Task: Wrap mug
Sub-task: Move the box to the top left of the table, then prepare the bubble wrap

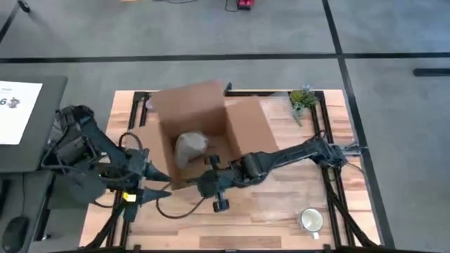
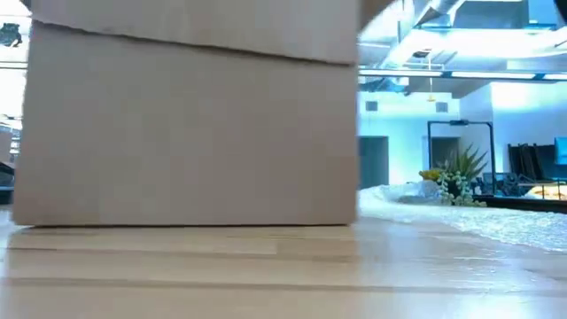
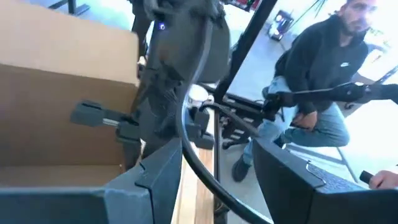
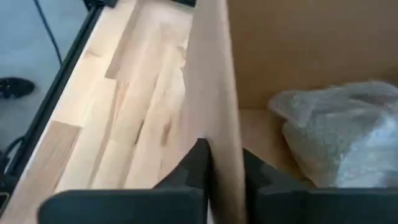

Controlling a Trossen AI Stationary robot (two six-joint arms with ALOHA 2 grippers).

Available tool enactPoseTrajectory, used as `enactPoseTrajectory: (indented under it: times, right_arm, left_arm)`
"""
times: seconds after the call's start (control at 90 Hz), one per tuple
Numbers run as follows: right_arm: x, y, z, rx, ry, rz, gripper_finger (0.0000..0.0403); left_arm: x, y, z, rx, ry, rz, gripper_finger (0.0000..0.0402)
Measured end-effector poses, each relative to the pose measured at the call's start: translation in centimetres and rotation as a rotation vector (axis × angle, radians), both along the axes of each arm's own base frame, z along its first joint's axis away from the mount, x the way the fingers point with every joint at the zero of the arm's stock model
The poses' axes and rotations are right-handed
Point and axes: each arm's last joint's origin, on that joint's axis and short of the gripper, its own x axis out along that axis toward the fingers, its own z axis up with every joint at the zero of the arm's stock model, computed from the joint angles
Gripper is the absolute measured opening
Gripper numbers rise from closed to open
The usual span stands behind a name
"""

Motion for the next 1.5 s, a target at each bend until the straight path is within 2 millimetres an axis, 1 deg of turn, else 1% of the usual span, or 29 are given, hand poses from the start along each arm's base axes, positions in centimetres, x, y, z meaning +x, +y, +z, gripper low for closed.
enactPoseTrajectory:
  times: [0.1, 0.189, 0.3, 0.422, 0.544, 0.644, 0.689, 0.789, 0.833, 0.911, 0.978, 1.044, 1.089, 1.167, 1.244, 1.322, 1.378, 1.422, 1.5]
  right_arm:
    - [0.8, -1.8, 0.1, -0.030, -0.026, 0.003, 0.0018]
    - [1.7, -3.7, 0.3, -0.046, -0.080, -0.019, 0.0044]
    - [2.8, -6.3, 0.5, -0.041, -0.150, -0.090, 0.0078]
    - [3.5, -8.3, 0.9, -0.032, -0.221, -0.123, 0.0124]
    - [4.0, -9.6, 1.6, -0.014, -0.292, -0.141, 0.0182]
    - [3.6, -9.8, 3.0, -0.007, -0.345, -0.148, 0.0223]
    - [3.1, -9.9, 4.1, -0.005, -0.377, -0.153, 0.0235]
    - [1.4, -9.8, 6.9, 0.014, -0.437, -0.198, 0.0244]
    - [0.2, -9.8, 8.4, 0.041, -0.452, -0.220, 0.0244]
    - [-1.7, -9.4, 10.2, 0.097, -0.454, -0.240, 0.0240]
    - [-4.0, -8.7, 11.8, 0.139, -0.420, -0.253, 0.0236]
    - [-6.3, -7.5, 13.1, 0.195, -0.391, -0.251, 0.0232]
    - [-8.2, -6.5, 13.7, 0.232, -0.328, -0.245, 0.0230]
    - [-10.9, -4.6, 13.9, 0.315, -0.208, -0.273, 0.0226]
    - [-12.9, -2.8, 13.0, 0.376, -0.051, -0.358, 0.0221]
    - [-14.7, -0.9, 11.6, 0.350, 0.092, -0.471, 0.0213]
    - [-15.7, 0.2, 10.0, 0.308, 0.186, -0.577, 0.0206]
    - [-16.0, 1.0, 8.5, 0.301, 0.241, -0.649, 0.0199]
    - [-16.7, 2.7, 5.4, 0.286, 0.305, -0.710, 0.0186]
  left_arm:
    - [0.4, -0.5, -0.6, 0.008, 0.027, 0.013, 0.0175]
    - [0.7, -0.7, -1.0, 0.002, 0.049, 0.032, 0.0175]
    - [0.9, -0.9, -1.5, -0.006, 0.072, 0.062, 0.0175]
    - [1.0, -1.1, -2.1, -0.011, 0.105, 0.083, 0.0175]
    - [1.1, -1.2, -2.5, -0.026, 0.132, 0.108, 0.0175]
    - [1.2, -1.4, -2.8, -0.029, 0.145, 0.123, 0.0175]
    - [1.3, -1.5, -3.0, -0.031, 0.153, 0.132, 0.0175]
    - [1.5, -1.7, -3.2, -0.031, 0.157, 0.140, 0.0175]
    - [1.5, -1.8, -3.3, -0.029, 0.159, 0.139, 0.0175]
    - [1.8, -1.9, -3.5, -0.022, 0.160, 0.147, 0.0175]
    - [2.1, -2.0, -3.7, -0.006, 0.156, 0.168, 0.0175]
    - [2.6, -2.0, -3.9, 0.010, 0.161, 0.180, 0.0175]
    - [3.0, -1.9, -4.0, 0.023, 0.164, 0.183, 0.0175]
    - [3.8, -1.5, -4.1, 0.023, 0.179, 0.183, 0.0175]
    - [5.0, -1.0, -4.3, 0.014, 0.226, 0.151, 0.0175]
    - [6.2, -0.5, -4.6, 0.008, 0.270, 0.104, 0.0175]
    - [7.1, 0.1, -4.6, 0.010, 0.276, 0.076, 0.0175]
    - [7.6, 0.3, -4.8, 0.022, 0.286, 0.064, 0.0175]
    - [8.5, 0.8, -4.9, 0.048, 0.283, 0.058, 0.0175]
